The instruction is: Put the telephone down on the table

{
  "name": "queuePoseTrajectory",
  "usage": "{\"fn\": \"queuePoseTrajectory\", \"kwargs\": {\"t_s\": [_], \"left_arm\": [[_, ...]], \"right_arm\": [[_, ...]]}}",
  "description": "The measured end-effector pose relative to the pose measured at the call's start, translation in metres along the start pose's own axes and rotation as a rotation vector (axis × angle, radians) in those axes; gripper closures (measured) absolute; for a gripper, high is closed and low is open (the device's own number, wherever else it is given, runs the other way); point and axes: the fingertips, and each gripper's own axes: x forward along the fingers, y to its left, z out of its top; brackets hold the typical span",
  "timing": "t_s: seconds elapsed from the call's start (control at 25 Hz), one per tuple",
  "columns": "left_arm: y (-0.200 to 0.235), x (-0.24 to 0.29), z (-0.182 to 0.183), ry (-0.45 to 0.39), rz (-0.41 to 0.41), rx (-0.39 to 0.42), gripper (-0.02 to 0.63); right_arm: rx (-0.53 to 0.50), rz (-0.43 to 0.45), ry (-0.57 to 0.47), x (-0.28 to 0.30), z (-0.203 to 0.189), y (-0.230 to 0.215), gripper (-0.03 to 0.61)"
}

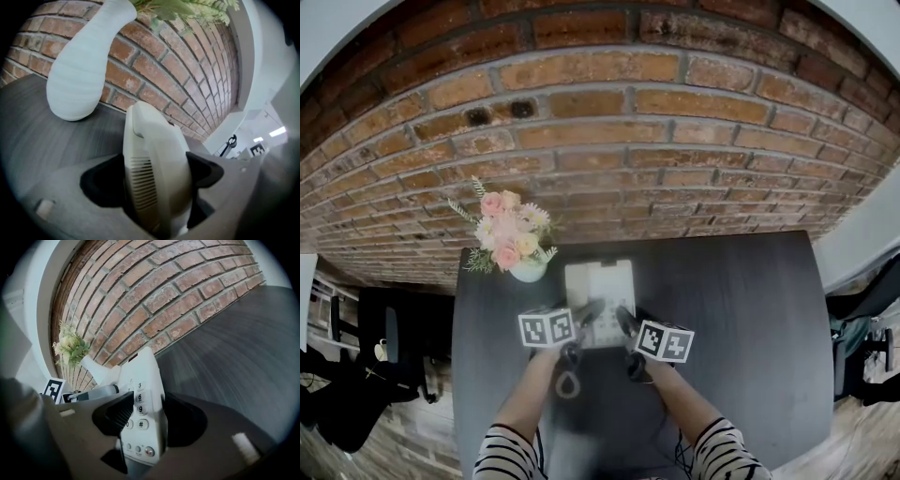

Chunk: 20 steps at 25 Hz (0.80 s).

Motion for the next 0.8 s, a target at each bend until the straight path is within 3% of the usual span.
{"fn": "queuePoseTrajectory", "kwargs": {"t_s": [0.2,0.4,0.8], "left_arm": [[0.0,-0.002,0.002,-0.029,0.011,0.035,0.192],[0.003,-0.007,0.001,-0.047,0.055,0.052,0.149],[-0.005,-0.037,0.003,-0.071,0.095,0.14,0.147]], "right_arm": [[-0.003,-0.017,-0.006,-0.001,-0.001,-0.001,0.378],[-0.02,-0.034,-0.014,-0.007,-0.001,-0.004,0.319],[-0.064,-0.034,-0.078,-0.044,0.0,0.008,0.365]]}}
